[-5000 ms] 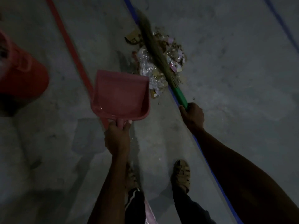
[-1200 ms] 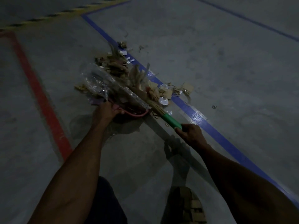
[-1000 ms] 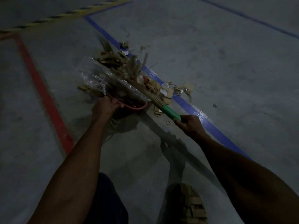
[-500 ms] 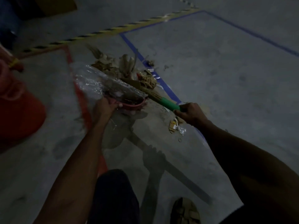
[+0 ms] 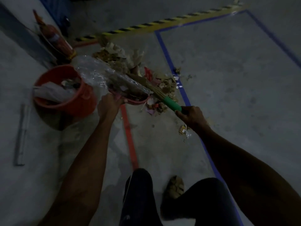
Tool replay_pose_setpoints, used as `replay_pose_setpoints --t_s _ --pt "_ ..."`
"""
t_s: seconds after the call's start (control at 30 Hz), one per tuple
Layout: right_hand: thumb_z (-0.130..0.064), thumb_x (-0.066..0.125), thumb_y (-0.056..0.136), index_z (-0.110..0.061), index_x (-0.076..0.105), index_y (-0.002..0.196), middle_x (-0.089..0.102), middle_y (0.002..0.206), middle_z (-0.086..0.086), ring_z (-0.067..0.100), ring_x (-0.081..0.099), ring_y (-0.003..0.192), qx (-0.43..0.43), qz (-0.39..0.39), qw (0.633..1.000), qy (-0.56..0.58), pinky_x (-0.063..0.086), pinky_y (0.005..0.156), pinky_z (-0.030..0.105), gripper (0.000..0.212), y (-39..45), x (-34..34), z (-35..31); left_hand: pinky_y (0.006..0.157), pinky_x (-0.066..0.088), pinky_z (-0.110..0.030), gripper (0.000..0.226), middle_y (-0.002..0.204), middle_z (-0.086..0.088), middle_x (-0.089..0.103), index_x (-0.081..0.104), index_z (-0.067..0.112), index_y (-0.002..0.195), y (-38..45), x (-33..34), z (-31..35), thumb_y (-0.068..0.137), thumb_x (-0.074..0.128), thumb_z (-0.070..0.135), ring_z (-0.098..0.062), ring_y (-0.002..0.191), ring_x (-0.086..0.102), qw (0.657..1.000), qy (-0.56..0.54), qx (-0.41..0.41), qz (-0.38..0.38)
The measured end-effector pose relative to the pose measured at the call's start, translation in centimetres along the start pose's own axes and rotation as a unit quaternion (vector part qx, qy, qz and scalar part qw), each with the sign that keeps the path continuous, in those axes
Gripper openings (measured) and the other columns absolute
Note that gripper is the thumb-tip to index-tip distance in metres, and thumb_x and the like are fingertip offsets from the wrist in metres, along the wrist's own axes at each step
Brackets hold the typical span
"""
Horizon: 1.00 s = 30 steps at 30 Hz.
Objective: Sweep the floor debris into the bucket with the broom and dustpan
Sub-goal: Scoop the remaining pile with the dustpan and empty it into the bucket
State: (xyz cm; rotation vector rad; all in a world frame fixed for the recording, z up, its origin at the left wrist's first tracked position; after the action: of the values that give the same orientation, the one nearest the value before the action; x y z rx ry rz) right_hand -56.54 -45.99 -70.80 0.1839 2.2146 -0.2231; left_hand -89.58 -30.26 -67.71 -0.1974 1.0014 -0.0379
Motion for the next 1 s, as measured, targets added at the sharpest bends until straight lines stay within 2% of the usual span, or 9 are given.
replay_pose_setpoints --t_s 0.1,0.13,0.2,0.3,0.43,0.53,0.73,0.83,1.0 --pt "-0.061 0.046 0.090 -0.008 0.076 0.101 0.060 0.061 0.006 0.017 0.053 0.050 -0.005 -0.020 1.000 -0.003 0.038 0.050 0.032 0.062 -2.2 -4.8 -5.5 0.090 0.045 -0.044 0.075 0.127 -0.027 0.059 0.056 -0.004 0.126 -6.2 -8.1 5.7 0.076 0.080 0.047 -0.040 0.116 0.057 1.000 -0.023 -0.006 0.005" --pt "-0.055 0.053 0.094 -0.008 0.077 0.104 0.058 0.060 0.004 0.013 0.051 0.049 -0.007 -0.026 1.000 -0.003 0.034 0.049 0.028 0.053 -3.0 -6.4 -7.4 0.091 0.043 -0.043 0.074 0.128 -0.026 0.059 0.054 -0.006 0.128 -7.5 -10.4 6.6 0.078 0.080 0.043 -0.039 0.117 0.056 0.999 -0.027 -0.020 0.008" --pt "-0.041 0.061 0.098 -0.009 0.076 0.109 0.054 0.059 -0.002 0.004 0.047 0.048 -0.003 -0.029 1.000 0.003 0.029 0.049 0.023 0.037 -4.8 -9.0 -10.5 0.084 0.046 -0.041 0.066 0.120 -0.022 0.064 0.062 -0.003 0.118 -9.7 -14.2 7.9 0.077 0.079 0.046 -0.036 0.110 0.061 0.999 -0.019 -0.031 0.011" --pt "-0.035 0.065 0.097 -0.009 0.076 0.112 0.055 0.061 -0.001 0.000 0.047 0.048 -0.007 -0.029 0.999 0.014 0.028 0.049 0.019 0.032 -7.1 -12.3 -14.0 0.076 0.046 -0.038 0.057 0.111 -0.018 0.069 0.069 0.005 0.106 -12.3 -18.8 8.9 0.075 0.078 0.052 -0.035 0.102 0.064 0.999 -0.017 -0.028 0.018" --pt "-0.033 0.070 0.094 -0.005 0.077 0.108 0.067 0.065 0.011 0.020 0.058 0.050 -0.014 -0.021 0.999 0.034 0.041 0.051 0.031 0.032 -8.7 -15.8 -17.5 0.073 0.036 -0.028 0.052 0.113 -0.015 0.069 0.069 0.009 0.113 -14.9 -23.5 9.8 0.077 0.079 0.046 -0.031 0.103 0.063 0.999 -0.041 0.000 0.033" --pt "-0.036 0.070 0.094 -0.004 0.078 0.100 0.066 0.062 0.013 0.024 0.058 0.049 -0.030 -0.022 0.999 0.026 0.044 0.052 0.037 0.034 -8.1 -17.2 -19.9 0.071 0.038 -0.029 0.054 0.106 -0.012 0.070 0.071 0.012 0.105 -14.7 -25.7 8.8 0.075 0.074 0.057 -0.031 0.097 0.065 0.998 -0.045 -0.019 0.033" --pt "-0.037 0.070 0.094 -0.004 0.075 0.079 0.060 0.057 0.011 0.021 0.050 0.045 -0.061 -0.035 0.997 0.027 0.037 0.051 0.033 0.036 -4.6 -16.3 -25.1 0.064 0.044 -0.031 0.062 0.090 -0.013 0.073 0.073 0.011 0.093 -11.2 -29.2 6.1 0.067 0.070 0.067 -0.029 0.084 0.068 0.994 -0.082 -0.065 0.045" --pt "-0.035 0.068 0.095 -0.004 0.077 0.089 0.061 0.058 0.010 0.023 0.054 0.048 -0.068 -0.053 0.996 0.014 0.041 0.050 0.033 0.033 -2.3 -14.8 -28.2 0.065 0.054 -0.036 0.069 0.082 -0.009 0.073 0.074 0.014 0.087 -8.1 -30.3 2.9 0.062 0.068 0.077 -0.027 0.079 0.069 0.990 -0.085 -0.098 0.050" --pt "-0.037 0.071 0.093 -0.005 0.078 0.090 0.068 0.065 0.013 0.027 0.062 0.054 -0.053 -0.040 0.998 -0.013 0.047 0.053 0.039 0.034 1.9 -10.8 -32.6 0.075 0.056 -0.043 0.081 0.095 -0.012 0.073 0.073 0.013 0.096 -1.4 -31.2 -3.2 0.060 0.059 0.083 -0.032 0.089 0.069 0.989 -0.095 -0.107 0.044"
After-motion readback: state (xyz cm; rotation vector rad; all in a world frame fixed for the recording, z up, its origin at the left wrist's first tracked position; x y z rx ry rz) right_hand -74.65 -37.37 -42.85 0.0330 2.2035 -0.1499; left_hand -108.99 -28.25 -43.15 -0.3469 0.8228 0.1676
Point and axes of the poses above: each hand's wrist, its own y-axis towards the middle knuckle, its own x-axis out of the palm, z = x × y, the point moved 1 cm from there along y, towards the middle knuckle
